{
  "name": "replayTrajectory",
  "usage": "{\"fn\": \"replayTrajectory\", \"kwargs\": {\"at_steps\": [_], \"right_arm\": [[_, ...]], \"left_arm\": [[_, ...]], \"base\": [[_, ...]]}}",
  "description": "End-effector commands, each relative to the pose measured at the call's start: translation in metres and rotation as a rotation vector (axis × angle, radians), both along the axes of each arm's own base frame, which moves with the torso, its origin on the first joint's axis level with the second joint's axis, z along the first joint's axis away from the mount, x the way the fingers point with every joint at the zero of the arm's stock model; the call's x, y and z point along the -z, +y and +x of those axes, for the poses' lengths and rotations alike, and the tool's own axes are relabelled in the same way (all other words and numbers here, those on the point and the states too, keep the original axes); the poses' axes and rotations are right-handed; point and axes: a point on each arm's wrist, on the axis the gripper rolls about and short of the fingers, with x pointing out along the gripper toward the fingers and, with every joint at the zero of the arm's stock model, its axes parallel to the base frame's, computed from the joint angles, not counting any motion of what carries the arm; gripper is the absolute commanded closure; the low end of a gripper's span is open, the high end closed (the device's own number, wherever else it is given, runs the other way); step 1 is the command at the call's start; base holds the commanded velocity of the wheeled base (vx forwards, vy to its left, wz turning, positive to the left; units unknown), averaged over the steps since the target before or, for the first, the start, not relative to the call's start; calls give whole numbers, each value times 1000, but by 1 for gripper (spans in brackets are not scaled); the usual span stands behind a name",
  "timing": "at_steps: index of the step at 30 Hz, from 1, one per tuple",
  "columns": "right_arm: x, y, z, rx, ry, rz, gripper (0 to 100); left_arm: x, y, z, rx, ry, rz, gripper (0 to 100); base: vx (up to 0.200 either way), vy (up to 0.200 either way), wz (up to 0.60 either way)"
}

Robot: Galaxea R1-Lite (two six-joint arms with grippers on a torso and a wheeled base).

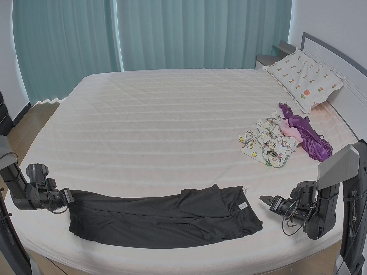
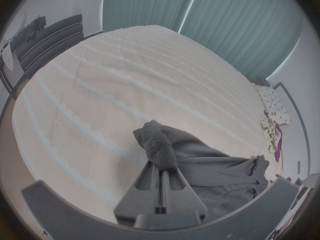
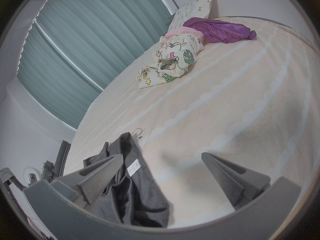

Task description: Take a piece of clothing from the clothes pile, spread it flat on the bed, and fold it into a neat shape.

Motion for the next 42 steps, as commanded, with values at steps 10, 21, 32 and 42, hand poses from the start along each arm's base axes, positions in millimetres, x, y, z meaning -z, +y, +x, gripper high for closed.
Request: {"fn": "replayTrajectory", "kwargs": {"at_steps": [10,21,32,42], "right_arm": [[-1,0,1,-1,-13,2,0],[-2,0,2,1,-17,3,0],[-15,0,2,16,-51,44,0],[-15,-1,3,18,-50,48,0]], "left_arm": [[-79,72,-4,-132,-100,-42,100],[-85,-12,-11,-55,29,-129,100],[-83,-124,-15,2,98,-108,100],[-79,-180,-17,49,115,-133,100]], "base": [[0,0,0],[0,0,0],[0,0,0],[0,-180,0]]}}
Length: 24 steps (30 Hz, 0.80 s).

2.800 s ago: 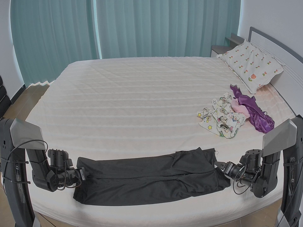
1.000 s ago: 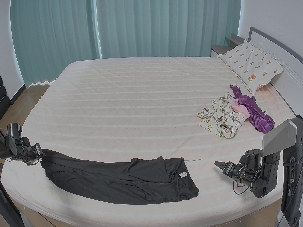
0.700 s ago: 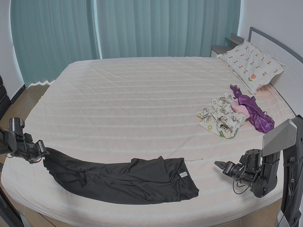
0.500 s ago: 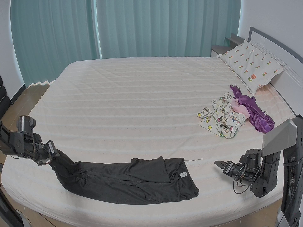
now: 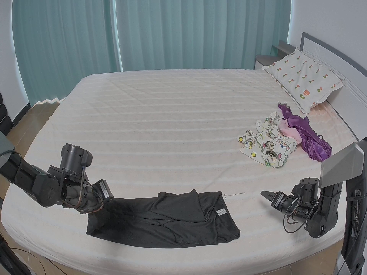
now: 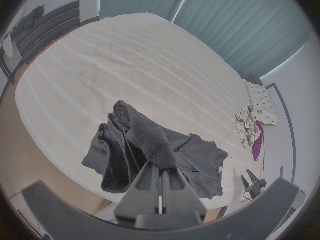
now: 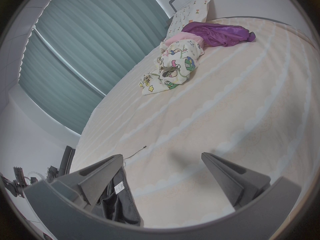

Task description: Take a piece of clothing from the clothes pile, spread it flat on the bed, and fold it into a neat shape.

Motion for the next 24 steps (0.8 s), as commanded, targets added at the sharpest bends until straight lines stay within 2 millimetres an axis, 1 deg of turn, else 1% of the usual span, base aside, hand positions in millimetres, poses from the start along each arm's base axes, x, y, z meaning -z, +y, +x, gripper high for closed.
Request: {"fn": "replayTrajectory", "kwargs": {"at_steps": [1,3,5,10,12,13,16,20,21,22,24], "right_arm": [[-3,0,1,3,-18,7,0],[-3,0,1,1,-18,7,0],[-3,0,1,1,-18,7,0],[-3,0,2,3,-20,8,0],[-2,-1,2,5,-18,8,0],[-2,-1,2,5,-18,8,0],[-2,-1,2,5,-15,7,0],[-1,-1,1,5,-14,7,0],[-1,-1,1,5,-14,7,0],[-1,-1,1,5,-12,7,0],[-1,-1,1,5,-12,7,0]], "left_arm": [[4,-26,0,40,6,2,100],[9,-33,0,59,16,13,100],[9,-36,0,64,15,16,100],[8,-51,2,82,10,-4,100],[9,-53,3,86,11,-2,100],[10,-57,5,97,13,-1,100],[14,-62,9,105,17,0,100],[24,-73,14,127,38,6,100],[24,-73,14,127,38,6,100],[26,-76,21,122,35,4,100],[28,-79,25,108,38,-6,100]], "base": [[0,-200,0],[0,-200,0],[0,-200,0],[0,-200,0],[0,-200,0],[0,-200,0],[0,-200,0],[0,-200,0],[0,-200,0],[0,-200,0],[0,-200,0]]}}
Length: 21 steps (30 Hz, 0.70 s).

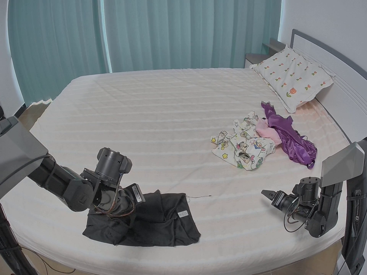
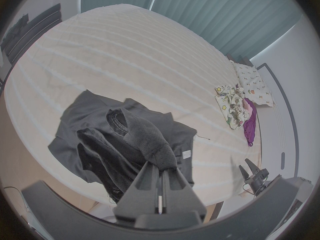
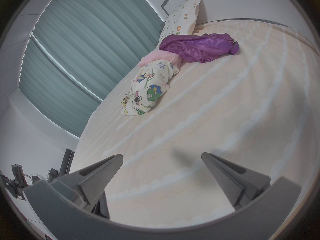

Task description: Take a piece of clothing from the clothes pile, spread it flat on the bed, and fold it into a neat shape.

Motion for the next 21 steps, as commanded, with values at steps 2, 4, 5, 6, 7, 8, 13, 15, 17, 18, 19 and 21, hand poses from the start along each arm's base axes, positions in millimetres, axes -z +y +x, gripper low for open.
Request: {"fn": "replayTrajectory", "kwargs": {"at_steps": [2,4,5,6,7,8,13,15,17,18,19,21], "right_arm": [[0,0,1,-1,-7,1,0],[0,0,1,-1,-7,1,0],[1,0,1,-1,-6,1,0],[1,1,1,-2,-6,1,0],[1,1,1,-2,-4,1,0],[1,1,1,-2,-4,1,0],[3,1,0,-3,2,-1,0],[3,1,1,-3,0,-1,0],[3,1,1,-3,0,-1,0],[3,1,1,-3,0,-1,0],[3,1,0,-3,2,-1,0],[3,1,0,-3,3,-2,0]], "left_arm": [[16,-13,13,0,28,3,100],[21,-16,15,2,35,7,100],[25,-19,20,2,36,8,100],[27,-20,22,1,37,8,100],[29,-20,23,1,42,9,100],[30,-20,23,1,45,10,100],[41,-23,32,-29,53,23,100],[46,-23,35,-58,53,32,100],[46,-24,39,-68,36,30,100],[46,-24,40,-71,30,28,0],[45,-24,41,-71,17,21,0],[44,-25,42,-71,2,16,0]], "base": [[0,-200,0],[0,-200,0],[0,-200,0],[0,-200,0],[0,0,0],[0,0,0],[0,0,0],[0,0,0],[0,0,0],[0,0,0],[0,0,0],[0,0,0]]}}
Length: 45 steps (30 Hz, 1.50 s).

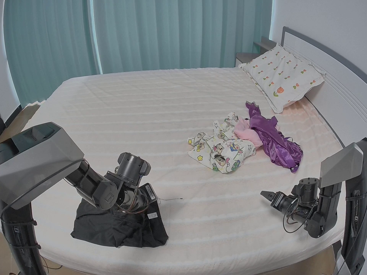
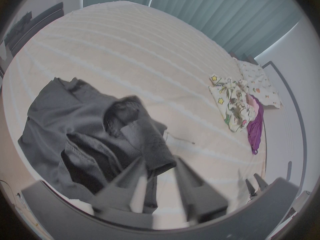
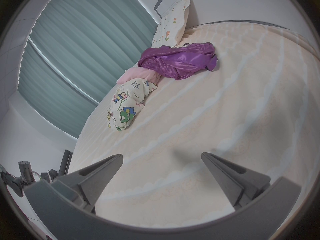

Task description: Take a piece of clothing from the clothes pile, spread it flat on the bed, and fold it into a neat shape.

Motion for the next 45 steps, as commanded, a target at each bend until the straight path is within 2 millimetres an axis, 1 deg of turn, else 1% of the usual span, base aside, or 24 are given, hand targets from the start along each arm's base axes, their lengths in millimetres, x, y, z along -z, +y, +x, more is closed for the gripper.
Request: {"fn": "replayTrajectory", "kwargs": {"at_steps": [1,4,9,10,11,13,15,16,17,21,23,26,27,33,37,39,41,42,45], "right_arm": [[1,0,0,0,-2,0,0],[2,0,0,2,0,-1,0],[2,0,-1,0,1,-1,0],[2,0,-1,0,1,-1,0],[2,0,-1,-1,3,-1,0],[2,1,-1,-3,4,-1,0],[2,1,-1,-4,4,-1,0],[2,1,-1,-3,6,-2,0],[2,1,-2,-6,6,-1,0],[5,3,-2,-10,12,-2,0],[5,3,-2,-12,15,-3,0],[6,3,-2,-12,15,-3,0],[5,3,-1,-12,12,-2,0],[4,3,-1,-9,6,-3,0],[3,4,-2,-12,7,-3,0],[3,9,-3,-27,7,-5,0],[4,9,-3,-28,8,-6,0],[5,12,-4,-35,12,-8,0],[3,14,-3,-44,3,-6,0]], "left_arm": [[3,-1,2,-4,-9,-3,0],[-4,-1,0,-24,-21,-22,0],[-35,2,-7,-56,-76,-107,0],[-37,3,-9,-55,-80,-112,0],[-46,5,-15,-43,-89,-141,0],[-55,9,-22,-36,-96,-171,0],[-59,14,-30,-48,-91,-184,0],[-59,14,-30,-48,-91,-184,0],[-57,19,-37,-60,-73,-188,0],[-51,29,-56,-56,-13,-195,0],[-50,35,-63,-87,8,-214,0],[-49,39,-67,-130,23,-266,0],[-45,43,-70,-143,38,-286,0],[-33,50,-74,-158,52,-303,0],[-32,53,-75,-159,39,-316,0],[-32,64,-72,-182,28,-340,0],[-32,67,-71,-189,31,-345,0],[-31,78,-66,-212,39,-367,0],[-33,93,-60,-243,32,-397,0]], "base": [[0,0,0],[0,0,0],[0,0,0],[0,0,0],[0,0,0],[0,0,0],[0,0,0],[-200,0,0],[-200,0,0],[-200,0,0],[0,0,0],[0,0,0],[0,0,0],[0,0,0],[0,50,0],[0,200,0],[0,200,0],[0,200,0],[0,200,0]]}}
